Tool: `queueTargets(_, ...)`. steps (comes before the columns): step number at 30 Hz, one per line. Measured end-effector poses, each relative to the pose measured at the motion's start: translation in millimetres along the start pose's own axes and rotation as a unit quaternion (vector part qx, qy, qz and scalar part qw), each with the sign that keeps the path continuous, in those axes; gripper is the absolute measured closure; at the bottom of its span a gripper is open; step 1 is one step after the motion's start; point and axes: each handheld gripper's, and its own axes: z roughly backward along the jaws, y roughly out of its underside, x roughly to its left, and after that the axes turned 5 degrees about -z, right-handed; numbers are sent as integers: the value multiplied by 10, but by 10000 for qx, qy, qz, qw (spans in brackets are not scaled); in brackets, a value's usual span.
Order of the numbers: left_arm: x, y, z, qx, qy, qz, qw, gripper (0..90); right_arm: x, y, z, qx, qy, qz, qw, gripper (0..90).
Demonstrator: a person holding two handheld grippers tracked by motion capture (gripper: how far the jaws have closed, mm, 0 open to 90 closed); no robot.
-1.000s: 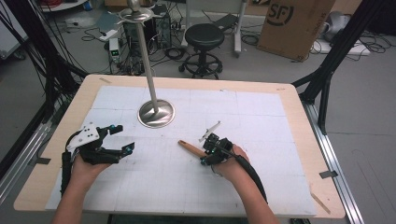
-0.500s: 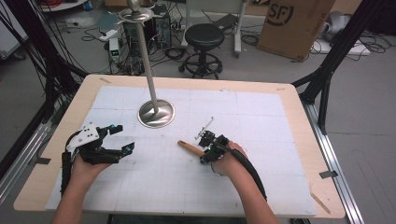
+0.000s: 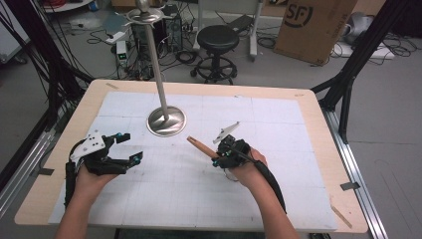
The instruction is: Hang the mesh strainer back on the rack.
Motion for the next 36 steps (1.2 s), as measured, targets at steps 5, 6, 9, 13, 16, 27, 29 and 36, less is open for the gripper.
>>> queueTargets(5,0,-4,6,-8,-12,7,10000,161,-21,3,152,-593,-8,4,9982,685)
queueTargets(6,0,-5,8,-6,-13,5,10000,162,-21,5,177,-680,-6,-38,9977,685)
queueTargets(9,1,-6,9,-15,-11,4,10000,161,-36,9,225,-919,-19,-82,9957,684)
queueTargets(13,4,-6,11,-17,-16,7,10000,161,-49,9,263,-1135,-40,-86,9935,684)
queueTargets(16,4,-6,11,-25,-16,13,10000,161,-64,-1,300,-1360,-107,-100,9906,684)
queueTargets(27,1,-6,8,-20,-5,10,10000,161,-142,-86,447,-2207,-408,-182,9743,684)
queueTargets(29,4,-8,10,-25,3,8,10000,161,-153,-121,483,-2372,-438,-185,9703,684)
queueTargets(36,2,-10,11,-32,-2,16,10000,162,-194,-278,616,-2778,-463,-201,9593,684)
